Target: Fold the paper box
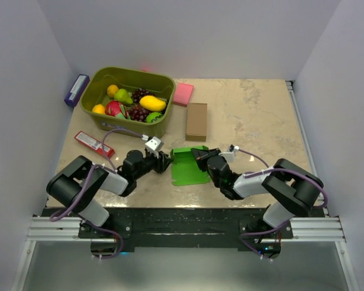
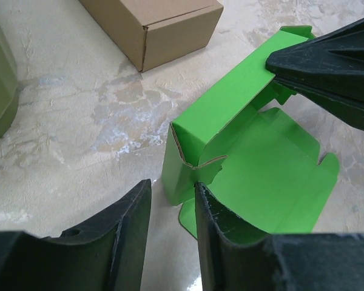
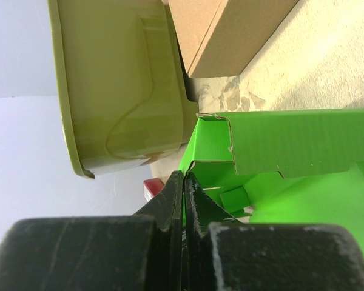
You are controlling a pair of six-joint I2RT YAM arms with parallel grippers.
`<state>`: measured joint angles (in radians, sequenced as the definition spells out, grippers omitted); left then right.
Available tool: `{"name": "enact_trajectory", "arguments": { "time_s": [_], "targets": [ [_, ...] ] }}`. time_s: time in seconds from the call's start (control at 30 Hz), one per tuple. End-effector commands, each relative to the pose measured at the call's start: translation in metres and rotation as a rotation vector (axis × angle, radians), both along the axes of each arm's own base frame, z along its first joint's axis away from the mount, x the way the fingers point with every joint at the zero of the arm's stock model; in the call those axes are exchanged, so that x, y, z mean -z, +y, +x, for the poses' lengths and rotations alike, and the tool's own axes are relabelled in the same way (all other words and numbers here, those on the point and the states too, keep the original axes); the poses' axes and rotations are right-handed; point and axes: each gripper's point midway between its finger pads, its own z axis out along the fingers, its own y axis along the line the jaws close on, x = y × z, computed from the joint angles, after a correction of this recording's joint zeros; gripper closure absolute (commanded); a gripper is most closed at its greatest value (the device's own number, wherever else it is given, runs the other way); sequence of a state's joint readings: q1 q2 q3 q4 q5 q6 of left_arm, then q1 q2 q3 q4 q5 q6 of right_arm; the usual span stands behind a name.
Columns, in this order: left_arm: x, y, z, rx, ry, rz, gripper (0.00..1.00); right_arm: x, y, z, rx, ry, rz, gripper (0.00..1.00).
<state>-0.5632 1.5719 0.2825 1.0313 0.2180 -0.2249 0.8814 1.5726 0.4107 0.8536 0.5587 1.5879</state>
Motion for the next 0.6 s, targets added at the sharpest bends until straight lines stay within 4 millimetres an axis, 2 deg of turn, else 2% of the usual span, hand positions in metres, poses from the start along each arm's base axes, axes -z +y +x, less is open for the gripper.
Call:
{"name": "enact_trajectory", "arguments": {
  "time_s": [0.0, 0.3, 0.57],
  "targets": [
    [-0.031, -0.011, 0.02, 0.01, -0.127, -0.036, 0.62, 0.011, -0.004, 0.0, 0.007, -0.003, -0.063, 1.0],
    [-0.025, -0.017, 0.026, -0.029, -0.127, 0.006, 0.64, 0.018, -0.003, -0.001, -0.003, 0.008, -0.078, 1.0],
    [-0.017, -0.011, 0.036, -0.135, -0.144, 0.077, 0.66, 0.027, 0.0, -0.006, -0.019, 0.024, -0.076, 1.0]
  ]
}}
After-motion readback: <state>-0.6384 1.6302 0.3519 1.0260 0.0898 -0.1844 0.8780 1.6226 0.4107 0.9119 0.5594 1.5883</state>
